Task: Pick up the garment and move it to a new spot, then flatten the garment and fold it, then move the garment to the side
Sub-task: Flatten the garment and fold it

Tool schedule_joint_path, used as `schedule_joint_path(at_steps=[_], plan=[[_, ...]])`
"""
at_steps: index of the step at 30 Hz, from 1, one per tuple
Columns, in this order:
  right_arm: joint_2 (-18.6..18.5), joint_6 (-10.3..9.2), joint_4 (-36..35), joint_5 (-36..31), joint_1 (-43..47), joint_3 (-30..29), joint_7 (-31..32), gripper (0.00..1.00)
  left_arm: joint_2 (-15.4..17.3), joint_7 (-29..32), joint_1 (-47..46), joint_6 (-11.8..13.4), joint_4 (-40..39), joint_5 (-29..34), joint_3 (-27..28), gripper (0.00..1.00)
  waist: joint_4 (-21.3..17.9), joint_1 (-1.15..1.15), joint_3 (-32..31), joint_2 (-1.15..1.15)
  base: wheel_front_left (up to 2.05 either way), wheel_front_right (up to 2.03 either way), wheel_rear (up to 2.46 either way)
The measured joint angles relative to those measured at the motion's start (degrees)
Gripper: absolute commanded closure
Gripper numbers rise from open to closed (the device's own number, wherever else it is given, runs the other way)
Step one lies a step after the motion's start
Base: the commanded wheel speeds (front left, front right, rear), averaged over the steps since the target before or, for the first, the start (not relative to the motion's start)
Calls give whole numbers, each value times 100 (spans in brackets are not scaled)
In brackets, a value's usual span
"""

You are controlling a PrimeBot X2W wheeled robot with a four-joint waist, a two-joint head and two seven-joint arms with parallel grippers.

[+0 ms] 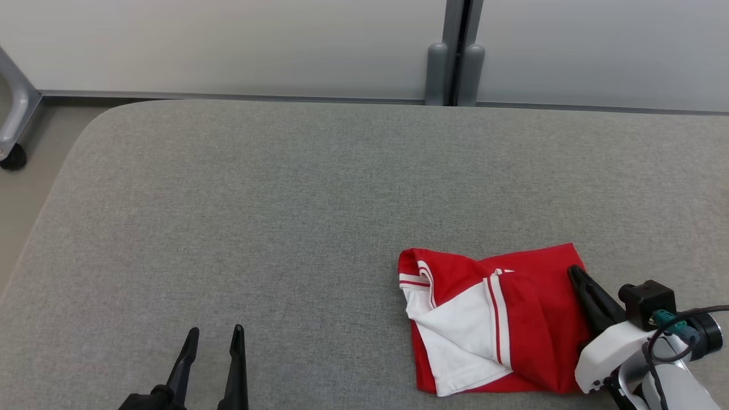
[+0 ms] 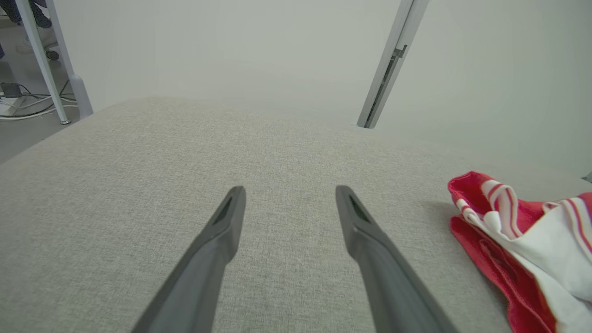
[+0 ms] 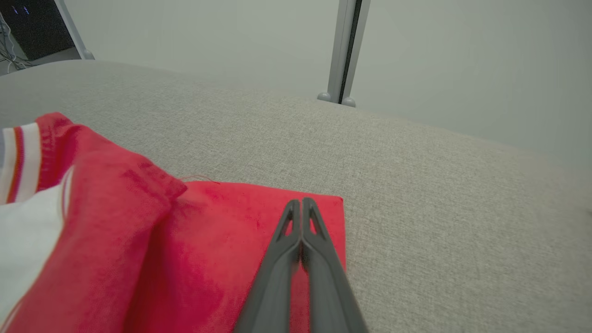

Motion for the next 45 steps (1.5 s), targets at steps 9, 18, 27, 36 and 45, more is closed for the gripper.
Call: schedule_joint_path(at_steps=[9,18,27,36,45], plan=[[98,-1,246,265,-166,775,-126,100,1,0,-73,85,14,-83,-32,0,230,0,98,0,0,0,0],[29,-1,-697,505,391,1715,-133,100,2,0,-54,103,24,-107,-25,0,251,0,5,0,0,0,0],[-174,0,-1087,893,514,2785,-133,100,1,0,68,151,34,-121,18,0,186,0,-129,0,0,0,0],[-465,-1,-1798,910,979,1538,-134,100,1,0,324,144,15,-78,212,0,-34,0,-489,0,0,0,0],[-198,-1,-2363,181,2200,-887,-135,0,1,0,558,74,-18,-10,519,0,-331,0,-903,0,0,0,0]])
